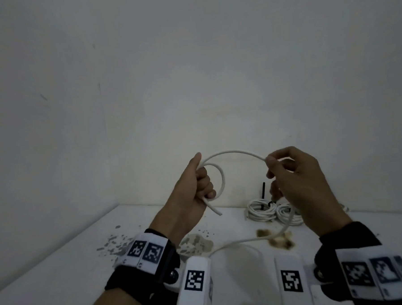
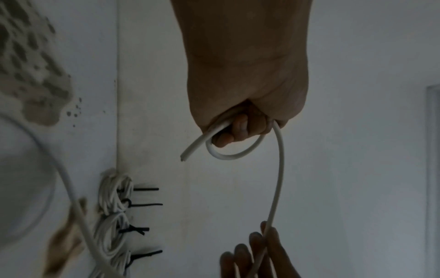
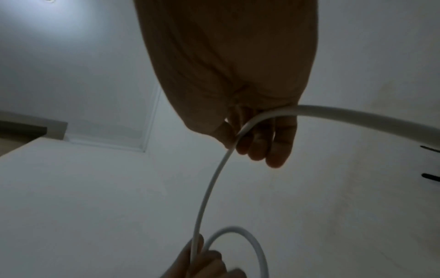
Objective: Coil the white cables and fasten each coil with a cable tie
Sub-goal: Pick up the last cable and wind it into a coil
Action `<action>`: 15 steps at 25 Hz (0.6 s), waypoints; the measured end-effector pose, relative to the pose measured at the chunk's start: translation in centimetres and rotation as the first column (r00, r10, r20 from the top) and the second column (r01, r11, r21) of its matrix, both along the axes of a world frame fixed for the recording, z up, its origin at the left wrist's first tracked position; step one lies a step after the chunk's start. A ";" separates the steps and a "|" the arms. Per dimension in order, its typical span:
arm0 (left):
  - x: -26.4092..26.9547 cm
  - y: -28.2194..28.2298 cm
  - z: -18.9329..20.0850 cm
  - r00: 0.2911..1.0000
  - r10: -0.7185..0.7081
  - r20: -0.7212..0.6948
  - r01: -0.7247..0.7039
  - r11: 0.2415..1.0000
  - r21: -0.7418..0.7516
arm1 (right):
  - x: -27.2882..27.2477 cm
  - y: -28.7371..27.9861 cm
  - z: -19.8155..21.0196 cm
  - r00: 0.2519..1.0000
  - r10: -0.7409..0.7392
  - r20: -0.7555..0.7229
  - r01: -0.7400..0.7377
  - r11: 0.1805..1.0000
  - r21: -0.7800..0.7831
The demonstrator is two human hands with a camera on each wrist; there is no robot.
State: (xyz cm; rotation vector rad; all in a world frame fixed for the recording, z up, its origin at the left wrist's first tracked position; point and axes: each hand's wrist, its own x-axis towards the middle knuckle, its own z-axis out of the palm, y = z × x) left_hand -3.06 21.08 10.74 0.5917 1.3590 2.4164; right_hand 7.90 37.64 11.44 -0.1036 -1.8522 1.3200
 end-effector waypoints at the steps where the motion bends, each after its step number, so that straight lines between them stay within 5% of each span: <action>1: -0.1 0.5 -0.2 0.999 -0.032 0.016 0.031 0.999 0.044 | -0.2 0.0 -0.3 0.999 -0.044 0.013 0.044 0.999 0.019; 8: -0.1 3.1 -2.0 0.971 -0.236 0.049 0.228 0.964 0.136 | -1.5 0.4 -2.6 0.958 -0.172 0.228 0.109 0.958 0.264; 13: -1.9 3.0 -3.5 0.968 -0.200 0.150 0.160 0.958 0.239 | -1.0 1.7 -1.9 0.974 0.069 0.216 -0.047 0.993 -0.105; 15: -2.5 2.5 -3.7 0.972 -0.192 0.135 0.159 0.962 0.223 | -0.7 1.8 -1.6 0.979 0.090 0.185 -0.068 0.991 -0.119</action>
